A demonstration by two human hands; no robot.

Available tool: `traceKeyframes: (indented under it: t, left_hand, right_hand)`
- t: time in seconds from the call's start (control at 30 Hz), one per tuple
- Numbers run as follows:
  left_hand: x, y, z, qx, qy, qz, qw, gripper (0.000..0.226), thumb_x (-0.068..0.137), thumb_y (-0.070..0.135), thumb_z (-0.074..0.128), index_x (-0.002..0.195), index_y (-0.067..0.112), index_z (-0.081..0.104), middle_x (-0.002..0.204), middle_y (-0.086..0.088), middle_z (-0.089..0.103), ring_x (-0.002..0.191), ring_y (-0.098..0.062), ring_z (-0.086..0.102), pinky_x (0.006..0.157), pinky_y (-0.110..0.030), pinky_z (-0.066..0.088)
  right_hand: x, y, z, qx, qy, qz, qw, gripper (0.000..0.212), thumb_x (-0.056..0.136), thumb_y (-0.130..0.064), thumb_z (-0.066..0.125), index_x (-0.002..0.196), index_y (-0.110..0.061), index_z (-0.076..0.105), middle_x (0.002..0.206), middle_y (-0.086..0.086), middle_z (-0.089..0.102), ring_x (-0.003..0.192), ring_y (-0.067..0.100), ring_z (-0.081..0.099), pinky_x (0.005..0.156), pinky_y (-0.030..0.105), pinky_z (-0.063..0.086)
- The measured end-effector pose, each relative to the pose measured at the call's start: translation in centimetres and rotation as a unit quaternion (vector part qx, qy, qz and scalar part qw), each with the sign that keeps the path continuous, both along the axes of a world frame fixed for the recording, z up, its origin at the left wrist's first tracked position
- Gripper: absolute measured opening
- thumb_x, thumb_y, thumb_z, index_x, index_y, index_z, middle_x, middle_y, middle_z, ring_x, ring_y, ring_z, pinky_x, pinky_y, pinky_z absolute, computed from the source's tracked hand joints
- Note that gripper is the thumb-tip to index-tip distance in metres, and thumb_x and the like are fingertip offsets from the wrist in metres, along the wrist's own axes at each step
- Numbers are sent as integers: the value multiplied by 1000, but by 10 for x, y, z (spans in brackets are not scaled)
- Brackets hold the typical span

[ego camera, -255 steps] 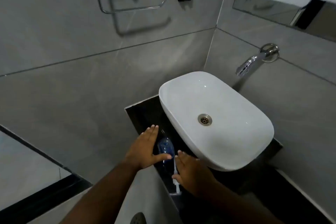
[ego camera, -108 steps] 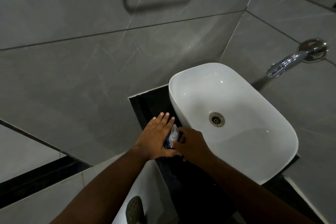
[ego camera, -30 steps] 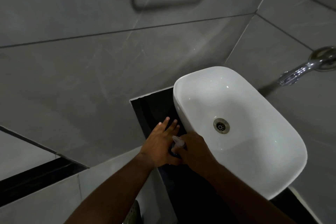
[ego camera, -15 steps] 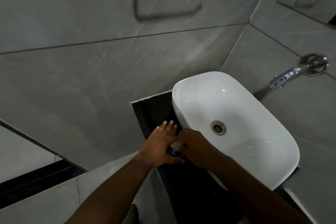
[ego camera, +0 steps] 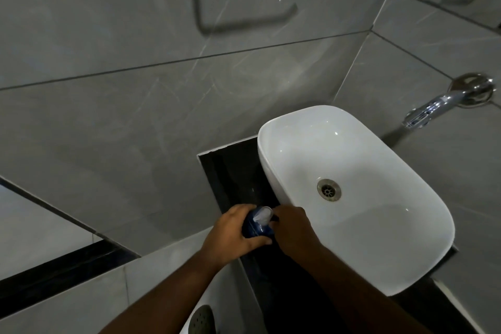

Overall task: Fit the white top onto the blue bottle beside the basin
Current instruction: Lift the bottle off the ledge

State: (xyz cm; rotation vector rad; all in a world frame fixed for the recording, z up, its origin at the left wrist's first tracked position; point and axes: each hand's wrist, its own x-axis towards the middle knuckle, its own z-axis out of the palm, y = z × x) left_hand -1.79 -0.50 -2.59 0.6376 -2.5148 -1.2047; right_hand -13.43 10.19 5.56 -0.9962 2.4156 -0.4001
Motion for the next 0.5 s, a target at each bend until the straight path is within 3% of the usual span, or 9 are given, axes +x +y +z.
traceKeyframes:
  t: [0.1, 0.2, 0.33, 0.37, 0.5]
  left_hand:
    - [2, 0, 0, 12, 10, 23, 1000, 86, 63, 57, 86, 132, 15, 57, 125, 0, 61, 111, -11, 57, 92, -15, 41]
    - [2, -7, 0, 22, 13, 39, 999, 87, 64, 52, 87, 135, 13, 55, 128, -4, 60, 114, -14, 56, 96, -22, 44]
    - [-7, -35, 3, 31, 18, 67, 997, 85, 67, 41, 89, 136, 8, 53, 129, -10, 58, 116, -20, 56, 99, -33, 47]
    - [-10, -45, 3, 33, 20, 75, 996, 84, 67, 38, 90, 136, 7, 54, 128, -11, 57, 115, -21, 56, 98, -34, 47]
    - [-31, -97, 1, 60, 36, 140, 988, 78, 65, 26, 93, 131, 5, 58, 124, -12, 59, 112, -22, 59, 97, -33, 49]
  right_hand:
    - [-1, -2, -7, -19, -17, 1, 1000, 19, 90, -15, 58, 102, -3, 66, 103, 16, 70, 97, 31, 65, 90, 39, 52]
    - [-4, -9, -12, -41, -31, -10, 999, 19, 91, -17, 57, 103, -6, 67, 103, 13, 71, 95, 27, 66, 87, 33, 51]
    - [-13, -41, -16, -90, -67, -25, 993, 15, 91, -14, 56, 96, -10, 69, 94, 9, 73, 77, 14, 63, 57, 9, 38]
    - [-17, -53, -16, -98, -64, -15, 993, 16, 91, -14, 56, 96, -10, 70, 94, 10, 73, 75, 11, 59, 53, 12, 36]
    - [-37, -115, -14, -99, -35, 18, 994, 16, 90, -16, 55, 94, -8, 69, 95, 12, 71, 82, 21, 62, 63, 21, 31]
